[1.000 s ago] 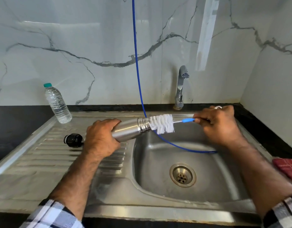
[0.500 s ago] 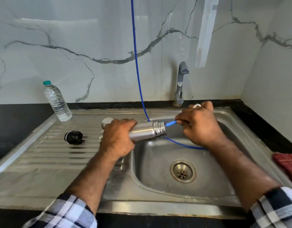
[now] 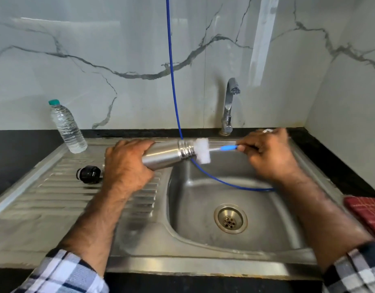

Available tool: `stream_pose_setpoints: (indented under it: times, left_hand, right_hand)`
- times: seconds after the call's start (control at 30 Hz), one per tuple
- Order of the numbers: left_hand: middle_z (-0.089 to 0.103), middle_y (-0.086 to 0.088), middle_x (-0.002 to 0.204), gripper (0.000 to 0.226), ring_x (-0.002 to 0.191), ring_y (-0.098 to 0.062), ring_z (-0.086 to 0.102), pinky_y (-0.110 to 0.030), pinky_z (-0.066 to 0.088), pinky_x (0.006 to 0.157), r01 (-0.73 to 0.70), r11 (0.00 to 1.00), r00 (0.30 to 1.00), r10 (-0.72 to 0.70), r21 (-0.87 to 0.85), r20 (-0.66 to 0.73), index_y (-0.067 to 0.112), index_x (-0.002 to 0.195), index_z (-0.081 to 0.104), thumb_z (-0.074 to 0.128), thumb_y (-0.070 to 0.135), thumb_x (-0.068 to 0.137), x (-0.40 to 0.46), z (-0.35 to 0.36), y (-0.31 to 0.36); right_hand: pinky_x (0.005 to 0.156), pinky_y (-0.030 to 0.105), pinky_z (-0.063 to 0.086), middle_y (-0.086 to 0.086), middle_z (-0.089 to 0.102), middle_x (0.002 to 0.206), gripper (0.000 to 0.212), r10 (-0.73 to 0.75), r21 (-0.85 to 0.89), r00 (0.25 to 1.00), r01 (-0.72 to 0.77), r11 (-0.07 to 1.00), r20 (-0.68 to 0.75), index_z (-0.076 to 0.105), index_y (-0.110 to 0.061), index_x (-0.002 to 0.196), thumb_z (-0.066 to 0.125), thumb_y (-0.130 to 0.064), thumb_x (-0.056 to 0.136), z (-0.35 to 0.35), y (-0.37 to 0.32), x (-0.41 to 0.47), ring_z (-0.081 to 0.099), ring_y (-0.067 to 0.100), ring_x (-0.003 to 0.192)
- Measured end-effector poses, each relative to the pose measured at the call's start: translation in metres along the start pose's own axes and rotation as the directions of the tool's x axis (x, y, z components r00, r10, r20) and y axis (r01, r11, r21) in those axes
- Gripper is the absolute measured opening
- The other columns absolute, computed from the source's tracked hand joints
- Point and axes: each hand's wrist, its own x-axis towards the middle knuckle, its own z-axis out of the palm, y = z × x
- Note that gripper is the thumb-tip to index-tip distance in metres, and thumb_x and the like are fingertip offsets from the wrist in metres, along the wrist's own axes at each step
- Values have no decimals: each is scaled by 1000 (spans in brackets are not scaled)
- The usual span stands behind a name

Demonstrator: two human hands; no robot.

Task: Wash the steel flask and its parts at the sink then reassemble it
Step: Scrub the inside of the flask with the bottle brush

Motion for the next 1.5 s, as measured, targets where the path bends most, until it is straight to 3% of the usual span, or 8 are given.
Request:
stream_pose_setpoints:
  times: [0.4,0.6,0.83,0.97,1.1,1.27,1.4,1.5]
  left_hand:
    - [71,6,112,88,101,-23,63,-46,50,96,-65,993,997,61,96,39,30,132,65,96,24,49,8,-6,-1]
    - [73,0,102,74,86,-34,69,-39,59,74,-188,980,980,182,64,86,26,119,66,85,21,48,8,3,39]
    - [76,1,97,74,80,-26,68,-34,58,77,-107,988,991,97,112,98,29,120,67,93,20,52,10,-10,27]
    - [76,5,96,71,79,-26,68,-35,58,79,-144,983,981,126,111,150,32,121,65,90,22,55,0,-7,40]
    - [74,8,101,81,83,-20,66,-34,60,83,-58,993,979,37,98,202,35,130,62,95,27,56,-2,-14,22]
    - [69,12,100,79,84,-14,58,-28,51,79,-57,998,975,52,18,218,36,130,64,95,24,58,-6,-13,17]
    - [72,8,119,81,105,-21,62,-39,48,100,-138,983,977,115,122,181,34,134,63,91,22,59,-1,-13,13]
    - [73,10,117,80,106,-22,63,-43,43,101,-226,953,968,197,202,156,34,126,67,93,22,52,-2,-7,15]
  right_hand:
    - [94,41,32,-12,80,91,18,95,19,995,-94,995,-41,83,-31,92,67,-34,86,-9,15,0,74,20,89]
    - [83,35,24,-11,73,80,14,-23,-41,998,26,999,51,78,-31,88,64,-33,87,14,-18,-1,68,21,80]
    - [94,53,47,-9,79,85,15,52,-42,998,-53,998,-19,82,-28,88,67,-30,84,-6,1,5,75,24,80]
    - [83,37,27,-11,75,87,14,-73,-44,994,77,996,82,76,-31,94,63,-33,89,13,-25,-3,68,23,79]
    - [82,37,32,-6,67,109,26,-269,-125,956,282,951,113,72,-28,121,67,-42,100,14,-26,-10,63,21,83]
    - [56,36,44,0,65,83,20,-378,-209,925,377,903,35,76,-19,96,60,-31,102,20,-35,-9,63,31,68]
    - [58,33,34,-2,59,71,37,-112,-179,947,172,969,302,58,-24,73,50,-42,104,12,-54,-7,58,27,66]
    - [55,32,32,0,48,61,48,270,-13,688,-354,935,674,57,-18,61,58,-33,107,9,-57,11,44,19,57]
